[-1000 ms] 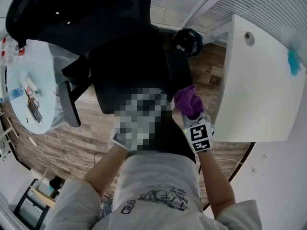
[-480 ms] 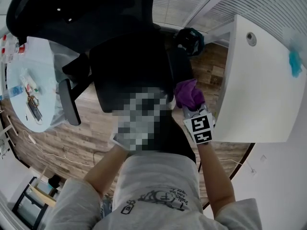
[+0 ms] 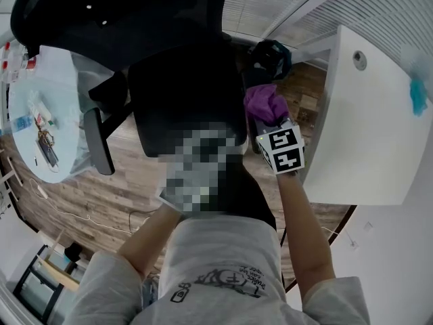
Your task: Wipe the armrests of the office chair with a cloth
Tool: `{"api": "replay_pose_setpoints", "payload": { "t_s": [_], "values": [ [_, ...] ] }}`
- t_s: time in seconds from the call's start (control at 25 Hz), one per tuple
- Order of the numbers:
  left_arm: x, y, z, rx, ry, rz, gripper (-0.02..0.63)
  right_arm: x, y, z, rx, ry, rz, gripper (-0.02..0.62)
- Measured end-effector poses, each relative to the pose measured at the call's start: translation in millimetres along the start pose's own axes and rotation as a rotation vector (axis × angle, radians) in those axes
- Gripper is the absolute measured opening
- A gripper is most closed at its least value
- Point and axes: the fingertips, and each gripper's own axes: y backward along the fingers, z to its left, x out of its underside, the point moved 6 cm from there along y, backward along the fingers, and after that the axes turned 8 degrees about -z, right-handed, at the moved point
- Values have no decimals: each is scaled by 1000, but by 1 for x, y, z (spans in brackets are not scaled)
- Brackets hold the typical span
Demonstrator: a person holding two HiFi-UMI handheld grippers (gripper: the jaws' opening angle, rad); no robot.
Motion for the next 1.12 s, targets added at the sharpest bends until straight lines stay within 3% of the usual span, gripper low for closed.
{"api": "replay_pose_setpoints", "payload": {
  "t_s": [0.56, 0.84, 1.12],
  "values": [
    [-4, 4, 11, -12, 14, 2, 2, -50, -54, -29, 30, 44, -13, 40],
    [-4, 3, 8, -7, 12, -3, 2, -44, -45, -24, 31, 51, -4, 40],
    [-5, 6, 2, 7, 4, 1, 2, -13, -10, -7, 46, 62, 10, 40]
  ]
}}
